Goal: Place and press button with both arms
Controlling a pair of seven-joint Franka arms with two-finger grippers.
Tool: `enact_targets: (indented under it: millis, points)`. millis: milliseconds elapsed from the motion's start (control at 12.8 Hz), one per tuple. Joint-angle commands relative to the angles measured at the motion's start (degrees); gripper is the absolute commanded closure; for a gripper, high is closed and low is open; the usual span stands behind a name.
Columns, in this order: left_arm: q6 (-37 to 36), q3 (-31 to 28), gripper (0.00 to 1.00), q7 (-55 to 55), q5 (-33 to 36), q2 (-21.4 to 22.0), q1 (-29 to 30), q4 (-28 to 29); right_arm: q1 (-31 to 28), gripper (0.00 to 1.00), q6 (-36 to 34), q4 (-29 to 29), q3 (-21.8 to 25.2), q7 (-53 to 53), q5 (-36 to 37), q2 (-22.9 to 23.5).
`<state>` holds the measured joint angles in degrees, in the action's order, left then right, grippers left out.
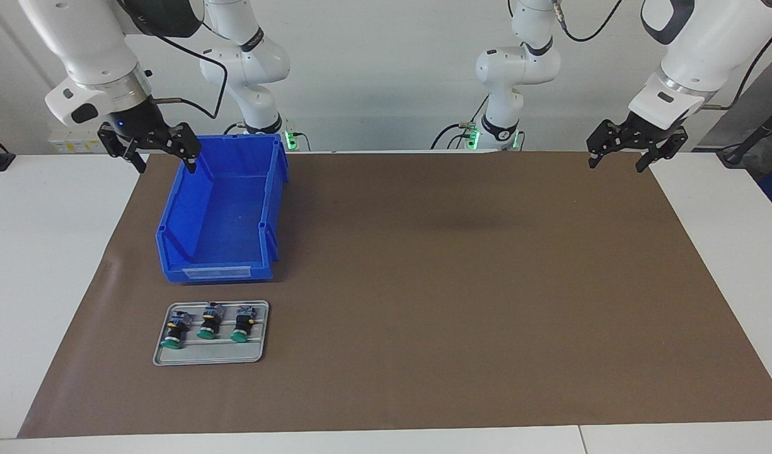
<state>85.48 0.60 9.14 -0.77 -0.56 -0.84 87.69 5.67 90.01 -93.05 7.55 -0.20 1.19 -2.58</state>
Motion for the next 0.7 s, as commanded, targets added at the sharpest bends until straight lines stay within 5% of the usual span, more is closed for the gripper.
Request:
enact_targets:
  millis: [0, 623]
  points:
    - [0.3, 0.6, 0.00, -0.5, 0.9, 1.5, 0.7, 1.8, -0.1, 0.00, 0.3, -1.2, -0.1, -0.9, 0.5, -0.9]
    - [0.3, 0.6, 0.00, -0.5, 0.9, 1.6, 0.7, 1.8, 0.0, 0.00, 7.3, -3.3, -0.1, -0.8, 0.5, -0.1]
